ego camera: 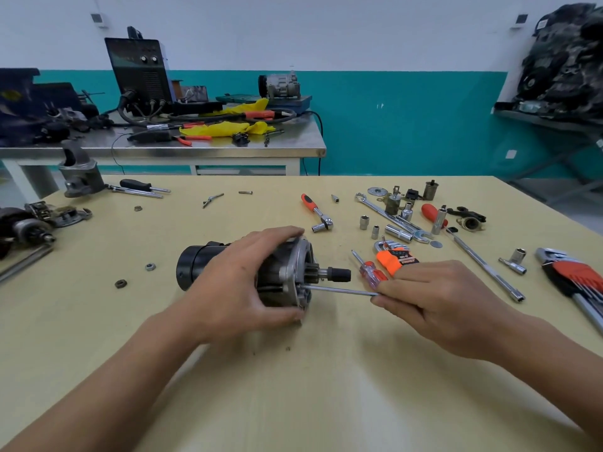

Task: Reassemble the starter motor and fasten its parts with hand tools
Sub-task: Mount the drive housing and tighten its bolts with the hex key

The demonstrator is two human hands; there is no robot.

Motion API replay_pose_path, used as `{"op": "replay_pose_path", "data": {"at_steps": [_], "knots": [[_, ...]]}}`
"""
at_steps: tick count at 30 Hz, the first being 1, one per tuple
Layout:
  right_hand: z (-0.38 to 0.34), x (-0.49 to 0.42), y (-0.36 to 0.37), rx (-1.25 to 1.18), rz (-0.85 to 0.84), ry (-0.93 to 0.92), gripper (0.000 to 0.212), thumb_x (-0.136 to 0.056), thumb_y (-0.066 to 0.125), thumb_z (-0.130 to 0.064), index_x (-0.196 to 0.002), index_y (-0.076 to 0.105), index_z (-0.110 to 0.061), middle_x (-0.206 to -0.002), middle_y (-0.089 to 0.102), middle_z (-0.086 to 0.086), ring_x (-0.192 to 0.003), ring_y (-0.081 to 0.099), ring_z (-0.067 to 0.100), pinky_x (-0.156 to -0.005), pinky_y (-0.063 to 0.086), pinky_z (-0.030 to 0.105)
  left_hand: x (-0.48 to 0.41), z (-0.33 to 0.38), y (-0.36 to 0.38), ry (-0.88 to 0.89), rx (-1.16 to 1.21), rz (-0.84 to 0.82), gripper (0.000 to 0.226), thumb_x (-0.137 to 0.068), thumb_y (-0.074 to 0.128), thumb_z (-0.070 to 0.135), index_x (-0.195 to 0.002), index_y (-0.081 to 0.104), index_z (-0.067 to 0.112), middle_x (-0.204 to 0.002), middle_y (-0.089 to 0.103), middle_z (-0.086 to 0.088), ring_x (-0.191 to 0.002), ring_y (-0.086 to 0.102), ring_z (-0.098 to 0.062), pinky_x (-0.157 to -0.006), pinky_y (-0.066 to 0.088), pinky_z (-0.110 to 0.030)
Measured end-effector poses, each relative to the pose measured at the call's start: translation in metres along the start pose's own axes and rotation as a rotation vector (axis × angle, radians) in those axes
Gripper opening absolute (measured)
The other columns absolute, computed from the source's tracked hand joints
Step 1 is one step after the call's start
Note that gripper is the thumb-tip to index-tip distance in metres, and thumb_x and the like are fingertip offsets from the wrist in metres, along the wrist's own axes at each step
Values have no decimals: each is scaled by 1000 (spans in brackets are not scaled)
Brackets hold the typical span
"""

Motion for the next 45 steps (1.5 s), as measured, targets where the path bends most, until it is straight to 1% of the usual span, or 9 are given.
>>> {"op": "replay_pose_path", "data": {"at_steps": [3, 6, 11, 18, 24, 29, 34, 41, 45], "knots": [[-5, -3, -7, 10, -16, -20, 29, -99, 55, -30, -88, 74, -11, -67, 55, 0, -57, 50, 22, -46, 43, 36, 3, -19, -11, -71, 26, -72, 104, -55, 95, 42, -141, 36, 50, -135, 46, 32, -127, 44, 9, -108, 36, -16], [-8, -6, -9, -50, -51, 18, 26, -97, 60, -29, -87, 74, -11, -65, 54, -3, -56, 47, 18, -47, 43, 34, 3, -23, -14, -79, -48, -95, 97, -58, 95, 31, -139, 44, 44, -131, 50, 31, -123, 47, 6, -106, 39, -23], [2, -8, -2, -436, -99, 331, 50, -93, 49, -49, -74, 68, -6, -57, 47, 4, -53, 40, 14, -51, 31, 16, 0, -24, -17, -68, 4, -83, 82, -67, 91, 19, -137, 51, 36, -129, 55, 29, -122, 51, 4, -104, 43, -25], [4, -5, 2, -634, -201, 559, 27, -85, 54, -53, -79, 71, -33, -50, 41, -14, -49, 37, 6, -49, 32, 15, 3, -30, -22, -72, 121, -151, 65, -84, 78, 25, -141, 49, 40, -139, 48, 35, -130, 43, 11, -107, 31, -6], [4, -5, 15, -961, -231, 830, 35, -86, 59, -45, -68, 72, -18, -49, 36, -7, -46, 32, 11, -45, 30, 20, 2, -27, -20, -91, 142, -188, 65, -87, 75, 18, -143, 48, 35, -140, 50, 28, -131, 45, 6, -115, 35, -27], [-4, 3, 29, -1334, -284, 1147, 31, -100, 56, -22, -79, 75, -9, -52, 26, -1, -44, 23, 13, -40, 22, 21, 3, 8, -15, 121, 29, 64, 67, -73, 81, 37, -135, 58, 29, -141, 51, 13, -134, 45, -5, -112, 37, -32], [-10, 2, 32, -1567, -210, 1266, 16, -98, 55, -15, -99, 68, -7, -50, 28, -1, -40, 26, 9, -37, 23, 21, 0, 54, 26, 533, -350, 256, 17, -82, 80, 33, -90, 78, 19, -106, 73, 1, -100, 67, -23, -95, 47, -40], [-16, 8, 36, -1670, -114, 1251, 21, -88, 62, -25, -94, 75, -9, -50, 30, 0, -40, 29, 11, -38, 26, 22, 4, 54, 37, 527, -464, 437, 3, -85, 78, 11, -85, 75, 12, -75, 70, 1, -73, 63, -24, -88, 50, -37], [-2, 16, 33, -1381, 63, 1174, 31, -100, 45, -14, -90, 74, -7, -55, 48, 10, -44, 41, 18, -39, 30, 23, 4, 53, 39, 513, -483, 416, 3, -87, 75, 7, -86, 74, 10, -76, 68, -2, -73, 61, -26, -91, 49, -39]]}}
Point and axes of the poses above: each hand's wrist, its own x-axis away from the middle knuckle, its own y-axis out of the palm, z = x × y, the point moved 5 cm from there along -x, towards the middle knuckle
